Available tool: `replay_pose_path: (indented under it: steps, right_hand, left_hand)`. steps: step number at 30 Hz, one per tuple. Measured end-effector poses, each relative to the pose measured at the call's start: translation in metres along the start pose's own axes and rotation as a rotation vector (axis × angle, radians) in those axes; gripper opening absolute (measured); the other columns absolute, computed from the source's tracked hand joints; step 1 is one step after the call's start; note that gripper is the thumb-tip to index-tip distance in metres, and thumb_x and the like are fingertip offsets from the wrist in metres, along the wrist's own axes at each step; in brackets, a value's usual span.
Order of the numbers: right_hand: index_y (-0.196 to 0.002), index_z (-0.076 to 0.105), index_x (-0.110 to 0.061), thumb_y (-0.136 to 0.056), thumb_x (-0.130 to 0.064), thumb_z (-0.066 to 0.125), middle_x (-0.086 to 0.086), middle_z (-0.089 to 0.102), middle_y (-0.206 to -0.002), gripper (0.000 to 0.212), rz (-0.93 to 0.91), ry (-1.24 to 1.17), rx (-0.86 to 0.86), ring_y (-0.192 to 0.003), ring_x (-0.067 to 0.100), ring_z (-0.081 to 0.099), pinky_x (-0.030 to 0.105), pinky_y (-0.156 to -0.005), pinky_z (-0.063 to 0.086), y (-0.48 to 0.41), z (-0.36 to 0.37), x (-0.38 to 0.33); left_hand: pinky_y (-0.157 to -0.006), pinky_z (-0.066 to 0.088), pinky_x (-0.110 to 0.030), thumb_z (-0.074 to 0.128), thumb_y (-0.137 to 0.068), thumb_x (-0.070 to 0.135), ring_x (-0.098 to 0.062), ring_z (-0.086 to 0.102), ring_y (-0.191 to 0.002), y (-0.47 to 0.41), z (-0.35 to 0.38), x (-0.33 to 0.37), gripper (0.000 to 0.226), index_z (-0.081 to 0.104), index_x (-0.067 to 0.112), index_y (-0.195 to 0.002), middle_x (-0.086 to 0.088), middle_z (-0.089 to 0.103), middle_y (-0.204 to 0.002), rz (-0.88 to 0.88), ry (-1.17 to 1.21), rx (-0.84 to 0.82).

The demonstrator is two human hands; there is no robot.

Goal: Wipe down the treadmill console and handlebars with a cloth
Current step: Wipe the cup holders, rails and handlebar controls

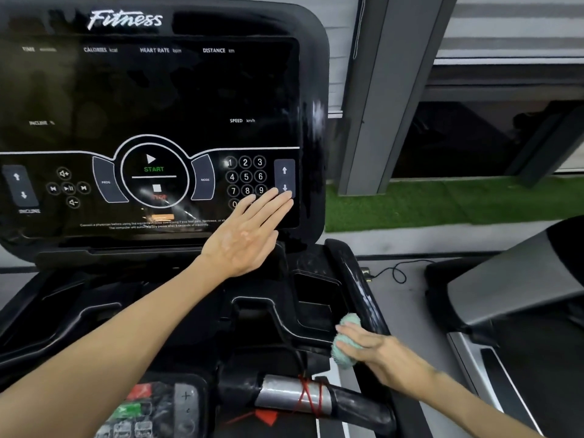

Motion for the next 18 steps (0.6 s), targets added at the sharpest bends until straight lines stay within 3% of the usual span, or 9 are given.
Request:
replay_pose_path:
  steps: [3,5,9,12,18]
  right_hand:
    - [-0.143,0.042,-0.023,-0.087,0.005,0.04,0.005,0.031,-0.155,0.063,-0.065,-0.036,0.007,-0.144,0.018,0.023,0.042,-0.108,0.04,-0.043,0.007,-0.031]
    - [-0.144,0.04,-0.017,-0.093,0.001,0.044,0.01,0.026,-0.157,0.054,-0.086,-0.076,0.008,-0.146,0.023,0.016,0.044,-0.113,0.032,-0.077,0.014,-0.052]
    - [-0.149,0.033,-0.014,-0.102,-0.017,0.038,0.006,0.012,-0.161,0.047,-0.042,-0.093,0.041,-0.149,0.017,-0.002,0.033,-0.119,0.013,-0.103,0.017,-0.063]
    - [-0.148,0.036,-0.016,-0.102,-0.024,0.032,0.004,0.017,-0.16,0.047,-0.04,-0.145,0.01,-0.149,0.014,0.004,0.028,-0.12,0.014,-0.079,0.015,-0.054]
    - [-0.147,0.038,-0.023,-0.099,-0.018,0.047,-0.002,0.033,-0.155,0.049,0.071,-0.033,0.037,-0.143,0.013,0.027,0.02,-0.114,0.023,0.0,-0.002,-0.003]
  left_hand:
    - [-0.119,0.021,-0.043,0.034,-0.097,0.024,-0.025,0.025,-0.147,0.0,0.0,0.0,0.057,0.031,0.005,-0.151,-0.009,0.028,-0.159,-0.003,0.006,-0.011]
    - [-0.119,0.021,-0.043,0.032,-0.098,0.026,-0.025,0.024,-0.147,0.001,0.001,0.0,0.057,0.031,0.005,-0.151,-0.009,0.027,-0.159,-0.007,0.007,-0.027]
    - [-0.119,0.023,-0.043,0.031,-0.098,0.026,-0.023,0.023,-0.148,0.001,0.001,-0.001,0.057,0.03,0.005,-0.151,-0.008,0.026,-0.16,-0.013,0.009,-0.043]
    - [-0.118,0.023,-0.042,0.031,-0.098,0.026,-0.023,0.023,-0.148,0.001,0.0,-0.002,0.057,0.03,0.006,-0.152,-0.007,0.025,-0.16,-0.017,0.002,-0.045]
    - [-0.119,0.022,-0.042,0.031,-0.098,0.026,-0.023,0.024,-0.148,0.001,0.001,0.0,0.057,0.03,0.006,-0.151,-0.008,0.026,-0.16,-0.02,0.003,-0.035]
Point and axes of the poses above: each hand's wrist, its own y-axis away from the middle knuckle, its own z-axis out of the palm, x = y × z, the point moved 8 cm from there along -y, towards the middle knuckle
